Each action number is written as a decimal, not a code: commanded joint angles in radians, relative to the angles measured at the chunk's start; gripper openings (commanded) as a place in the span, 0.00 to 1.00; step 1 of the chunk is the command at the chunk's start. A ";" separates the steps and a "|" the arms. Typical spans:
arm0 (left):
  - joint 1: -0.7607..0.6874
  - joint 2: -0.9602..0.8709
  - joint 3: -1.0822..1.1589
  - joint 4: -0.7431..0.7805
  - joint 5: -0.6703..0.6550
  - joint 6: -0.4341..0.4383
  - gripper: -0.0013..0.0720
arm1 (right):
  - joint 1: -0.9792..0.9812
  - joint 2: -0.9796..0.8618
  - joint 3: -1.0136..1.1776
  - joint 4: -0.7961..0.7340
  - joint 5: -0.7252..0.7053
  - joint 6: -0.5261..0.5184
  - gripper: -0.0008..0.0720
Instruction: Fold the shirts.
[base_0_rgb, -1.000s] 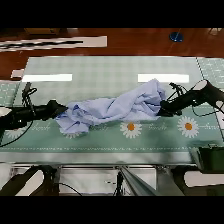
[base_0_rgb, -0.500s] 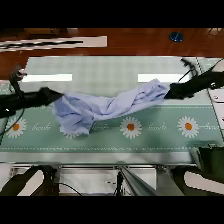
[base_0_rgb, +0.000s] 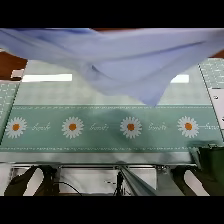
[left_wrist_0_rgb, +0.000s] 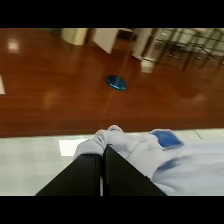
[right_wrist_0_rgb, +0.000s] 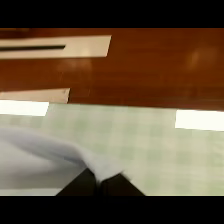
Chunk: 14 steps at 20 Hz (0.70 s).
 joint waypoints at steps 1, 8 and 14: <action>0.078 0.028 0.092 0.171 -0.135 -0.224 0.05 | -0.014 0.055 0.087 -0.045 0.039 0.086 0.06; 0.040 0.262 0.192 0.068 -0.042 -0.196 0.05 | -0.015 0.132 0.291 0.001 0.016 0.087 0.06; 0.040 0.291 0.542 0.334 -0.066 -0.235 0.05 | -0.015 0.164 0.444 -0.128 0.093 0.144 0.06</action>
